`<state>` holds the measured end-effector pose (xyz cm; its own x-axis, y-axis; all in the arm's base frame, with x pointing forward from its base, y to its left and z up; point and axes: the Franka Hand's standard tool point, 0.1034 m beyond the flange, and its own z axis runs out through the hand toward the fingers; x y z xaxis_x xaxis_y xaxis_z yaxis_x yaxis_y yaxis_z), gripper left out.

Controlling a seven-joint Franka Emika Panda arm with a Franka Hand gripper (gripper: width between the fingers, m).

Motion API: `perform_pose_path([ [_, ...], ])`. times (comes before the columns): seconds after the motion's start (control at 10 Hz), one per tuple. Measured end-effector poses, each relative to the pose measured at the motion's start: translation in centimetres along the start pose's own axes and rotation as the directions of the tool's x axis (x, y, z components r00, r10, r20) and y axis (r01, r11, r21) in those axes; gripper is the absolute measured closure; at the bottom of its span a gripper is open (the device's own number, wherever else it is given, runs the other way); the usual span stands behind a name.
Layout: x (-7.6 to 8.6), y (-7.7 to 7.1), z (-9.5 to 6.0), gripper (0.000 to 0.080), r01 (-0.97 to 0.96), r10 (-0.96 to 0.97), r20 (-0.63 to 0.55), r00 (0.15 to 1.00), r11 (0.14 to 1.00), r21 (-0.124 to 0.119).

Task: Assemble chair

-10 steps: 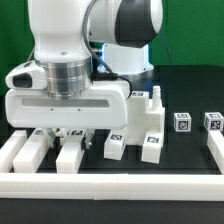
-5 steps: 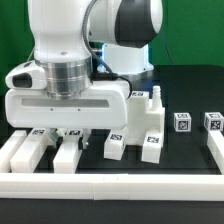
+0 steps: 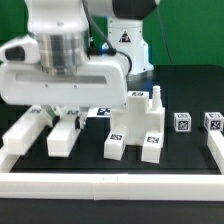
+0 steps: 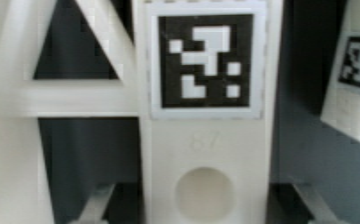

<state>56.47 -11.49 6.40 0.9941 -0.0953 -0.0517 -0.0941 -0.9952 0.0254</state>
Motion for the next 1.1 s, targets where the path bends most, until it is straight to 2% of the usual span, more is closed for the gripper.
perform_pose_path([
  [0.2, 0.0, -0.1, -2.7, 0.0515, -0.028, 0.028, 0.013, 1.000, 1.000, 0.011],
  [0.4, -0.6, -1.4, -6.6, 0.0515, -0.073, 0.071, 0.031, 0.997, 0.996, 0.051],
  [0.5, -0.9, -2.4, -7.6, 0.0515, -0.099, 0.098, 0.026, 0.995, 0.993, 0.061],
  [0.7, -1.4, -5.4, -10.1, 0.0515, -0.135, 0.134, 0.023, 0.991, 0.988, 0.080],
  [0.8, -1.4, -6.6, -10.6, 0.0515, -0.134, 0.133, 0.017, 0.991, 0.988, 0.083],
  [1.1, -1.5, -6.4, -10.2, 0.0515, -0.129, 0.128, 0.022, 0.992, 0.988, 0.081],
])
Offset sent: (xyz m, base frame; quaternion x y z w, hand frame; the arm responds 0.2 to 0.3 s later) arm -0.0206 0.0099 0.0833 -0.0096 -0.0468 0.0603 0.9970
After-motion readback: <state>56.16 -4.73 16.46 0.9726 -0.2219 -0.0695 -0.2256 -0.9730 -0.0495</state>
